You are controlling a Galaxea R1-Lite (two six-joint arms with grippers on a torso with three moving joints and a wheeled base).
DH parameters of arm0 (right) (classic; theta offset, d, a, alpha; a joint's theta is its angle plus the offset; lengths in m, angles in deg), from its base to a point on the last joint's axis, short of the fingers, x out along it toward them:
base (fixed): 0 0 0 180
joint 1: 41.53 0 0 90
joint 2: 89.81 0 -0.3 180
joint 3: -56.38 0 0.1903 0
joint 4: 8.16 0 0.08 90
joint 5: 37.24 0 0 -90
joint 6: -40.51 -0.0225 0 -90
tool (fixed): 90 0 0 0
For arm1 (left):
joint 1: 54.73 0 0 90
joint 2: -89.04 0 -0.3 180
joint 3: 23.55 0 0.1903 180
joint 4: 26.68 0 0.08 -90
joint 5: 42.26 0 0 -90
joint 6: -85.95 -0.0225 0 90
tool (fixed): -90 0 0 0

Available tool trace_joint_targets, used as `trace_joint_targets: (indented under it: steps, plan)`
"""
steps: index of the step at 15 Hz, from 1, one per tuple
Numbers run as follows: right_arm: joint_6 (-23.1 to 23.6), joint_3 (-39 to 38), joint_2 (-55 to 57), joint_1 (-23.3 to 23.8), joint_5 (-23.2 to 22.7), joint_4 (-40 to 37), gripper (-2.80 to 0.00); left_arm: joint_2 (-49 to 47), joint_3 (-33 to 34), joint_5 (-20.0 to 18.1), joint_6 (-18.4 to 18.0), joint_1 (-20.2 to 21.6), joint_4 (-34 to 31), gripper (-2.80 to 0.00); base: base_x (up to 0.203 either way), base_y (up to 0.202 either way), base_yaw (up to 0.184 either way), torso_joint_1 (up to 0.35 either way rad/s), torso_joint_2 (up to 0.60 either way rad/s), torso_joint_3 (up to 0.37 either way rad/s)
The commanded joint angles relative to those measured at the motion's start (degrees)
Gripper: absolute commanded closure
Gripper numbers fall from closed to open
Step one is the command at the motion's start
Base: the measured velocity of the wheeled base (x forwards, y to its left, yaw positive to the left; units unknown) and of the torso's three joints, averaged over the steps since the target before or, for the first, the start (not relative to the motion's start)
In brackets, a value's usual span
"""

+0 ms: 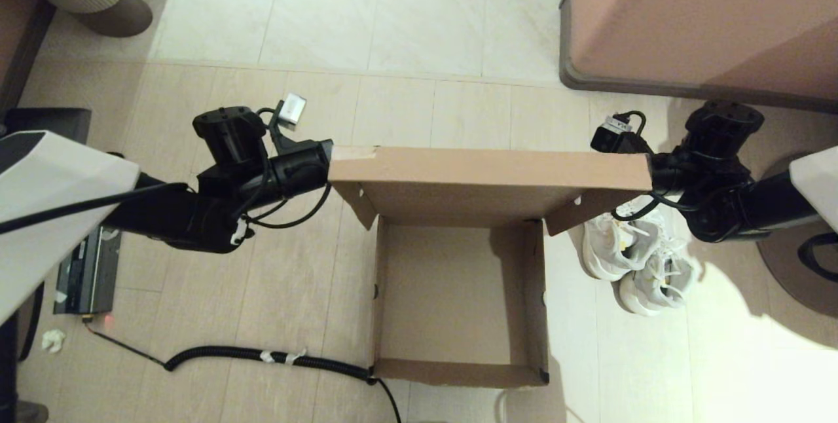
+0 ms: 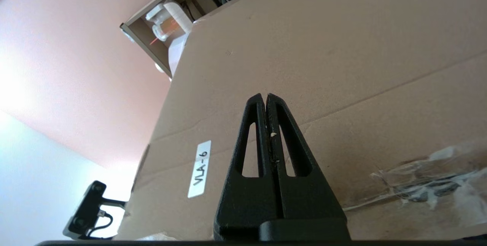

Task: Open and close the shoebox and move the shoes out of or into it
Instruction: Close the shoe box

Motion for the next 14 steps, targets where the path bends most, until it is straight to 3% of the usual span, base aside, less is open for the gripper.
trace_joint_targets:
  steps: [1,6,9,12,14]
  plan:
    - [-0.4,-2.9,-0.8,-0.1,-0.7,1.4,0.00,1.1,1.7,-1.1,0.2,-0.3,0.4,0.00,0.000,0.000,0.000,0.000,0.00,0.000]
    - [-0.2,-13.2,-3.8,0.0,-1.5,4.9,0.00,2.4,7.4,-3.5,0.2,-1.2,1.4,0.00,0.000,0.000,0.000,0.000,0.00,0.000]
    - [-0.4,-20.0,-3.8,-0.1,-1.4,13.6,0.00,3.5,15.9,-4.2,0.1,-2.2,6.7,0.00,0.000,0.000,0.000,0.000,0.00,0.000]
    - [-0.4,-21.5,-3.4,-0.1,8.2,14.5,0.00,4.1,22.9,-4.2,0.1,-2.5,12.2,0.00,0.000,0.000,0.000,0.000,0.00,0.000]
    - [-0.2,-18.2,-2.2,-0.3,22.5,14.2,0.00,5.0,24.7,-3.8,-0.1,-2.3,15.1,0.00,0.000,0.000,0.000,0.000,0.00,0.000]
